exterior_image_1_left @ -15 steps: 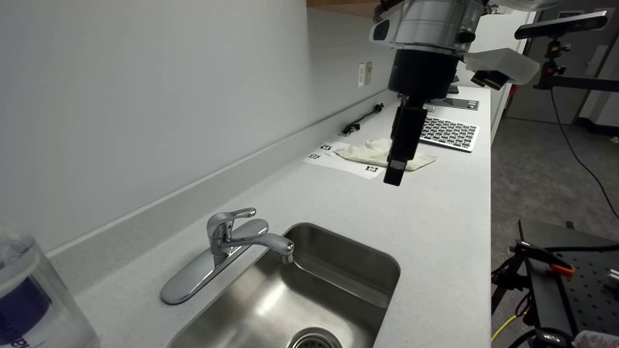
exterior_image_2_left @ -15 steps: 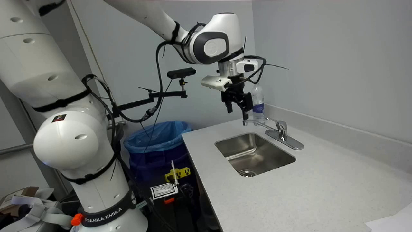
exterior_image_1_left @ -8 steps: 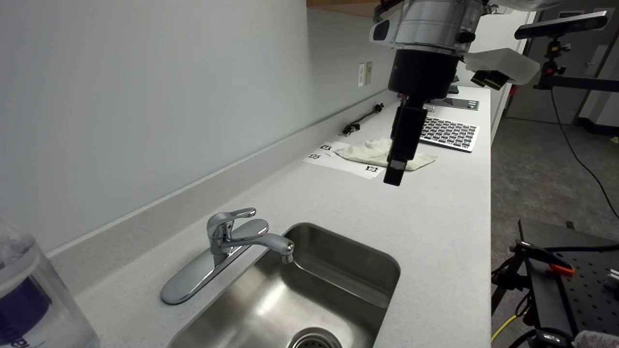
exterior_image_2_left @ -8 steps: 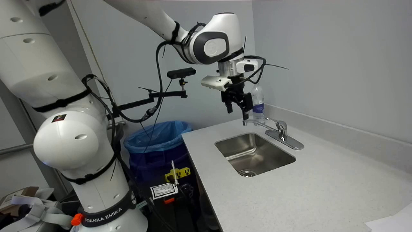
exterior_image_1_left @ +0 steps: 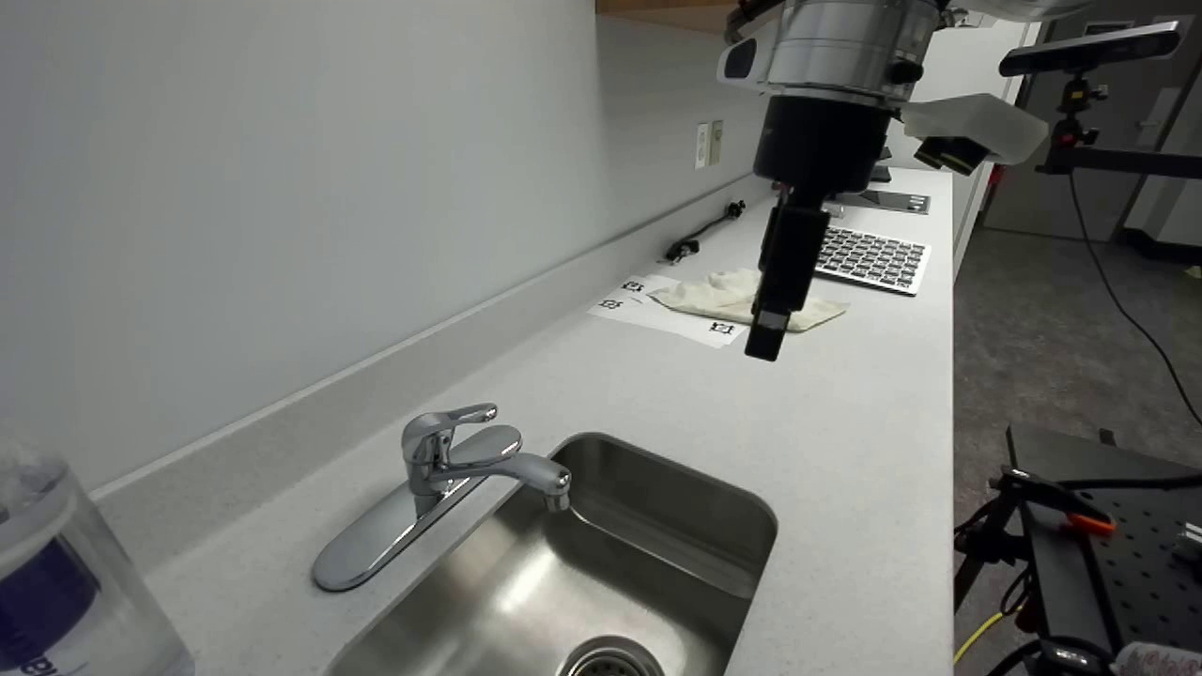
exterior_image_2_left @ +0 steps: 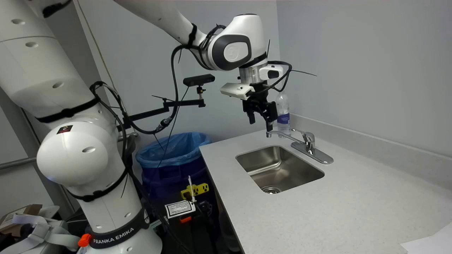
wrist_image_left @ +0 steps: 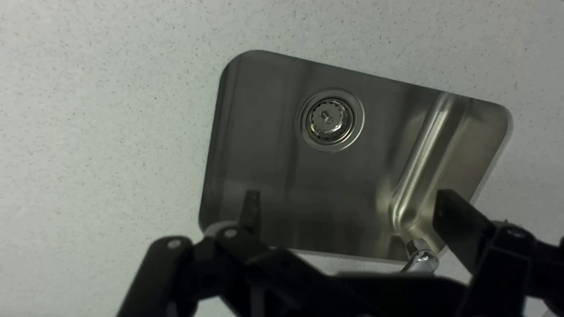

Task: Move the tap nozzle to the right

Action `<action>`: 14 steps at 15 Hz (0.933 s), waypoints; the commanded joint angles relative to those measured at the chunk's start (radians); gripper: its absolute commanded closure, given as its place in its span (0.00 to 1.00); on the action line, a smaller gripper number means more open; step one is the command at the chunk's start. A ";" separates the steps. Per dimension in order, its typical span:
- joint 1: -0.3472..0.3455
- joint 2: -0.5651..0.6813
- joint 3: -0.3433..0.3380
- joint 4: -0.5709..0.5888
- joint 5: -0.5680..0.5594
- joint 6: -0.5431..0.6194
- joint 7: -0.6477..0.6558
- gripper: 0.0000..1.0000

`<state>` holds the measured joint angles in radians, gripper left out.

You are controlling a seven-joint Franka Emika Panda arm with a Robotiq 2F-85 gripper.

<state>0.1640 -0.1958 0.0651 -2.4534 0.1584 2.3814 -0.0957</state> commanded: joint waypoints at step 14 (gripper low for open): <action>-0.003 0.186 0.030 0.128 0.005 0.245 -0.005 0.00</action>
<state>0.1599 -0.1091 0.0744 -2.3928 0.1576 2.5540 -0.0949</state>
